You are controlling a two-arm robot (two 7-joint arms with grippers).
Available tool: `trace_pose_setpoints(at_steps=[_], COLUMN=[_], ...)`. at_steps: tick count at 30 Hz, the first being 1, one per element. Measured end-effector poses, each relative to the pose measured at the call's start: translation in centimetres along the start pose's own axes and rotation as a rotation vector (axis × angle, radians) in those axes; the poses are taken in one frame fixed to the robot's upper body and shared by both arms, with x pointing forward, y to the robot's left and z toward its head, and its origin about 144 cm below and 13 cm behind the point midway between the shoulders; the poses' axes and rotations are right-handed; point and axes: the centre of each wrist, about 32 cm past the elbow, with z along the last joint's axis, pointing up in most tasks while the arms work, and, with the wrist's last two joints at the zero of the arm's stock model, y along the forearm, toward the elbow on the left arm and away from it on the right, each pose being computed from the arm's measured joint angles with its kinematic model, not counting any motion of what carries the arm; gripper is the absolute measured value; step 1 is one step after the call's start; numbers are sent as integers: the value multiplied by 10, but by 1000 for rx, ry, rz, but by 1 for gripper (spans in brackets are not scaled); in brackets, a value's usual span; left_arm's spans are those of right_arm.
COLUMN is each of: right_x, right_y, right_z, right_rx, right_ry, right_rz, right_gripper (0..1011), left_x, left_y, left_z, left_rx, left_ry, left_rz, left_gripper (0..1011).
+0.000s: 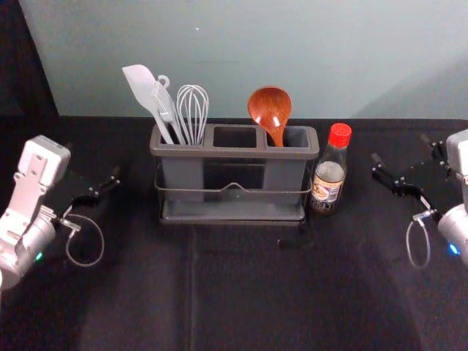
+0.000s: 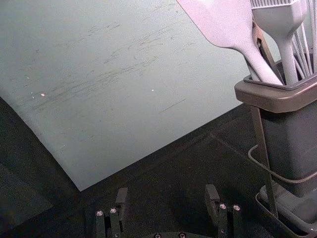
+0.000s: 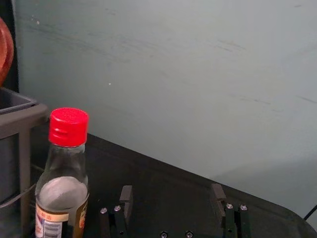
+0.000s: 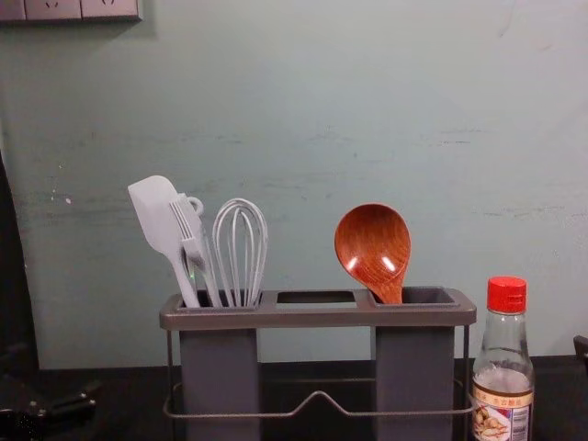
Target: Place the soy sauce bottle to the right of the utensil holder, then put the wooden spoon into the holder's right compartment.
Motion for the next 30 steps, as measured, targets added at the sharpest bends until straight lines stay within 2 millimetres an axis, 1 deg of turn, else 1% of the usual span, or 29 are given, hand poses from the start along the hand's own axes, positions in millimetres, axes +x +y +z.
trace_pose_setpoints(at_steps=[9, 18, 30], right_x=[5, -1, 0], right_y=[-1, -2, -1], right_z=[1, -1, -1], right_rx=[-4, 21, 22], right_ry=[5, 13, 13], right_rz=[35, 22, 22], right_gripper=[1003, 1003, 1003], left_x=[0, 0, 0], left_y=[0, 0, 0], left_z=[0, 0, 0], left_rx=[0, 0, 0], left_ry=[0, 0, 0], left_rz=[0, 0, 0], left_gripper=[1000, 1000, 1000])
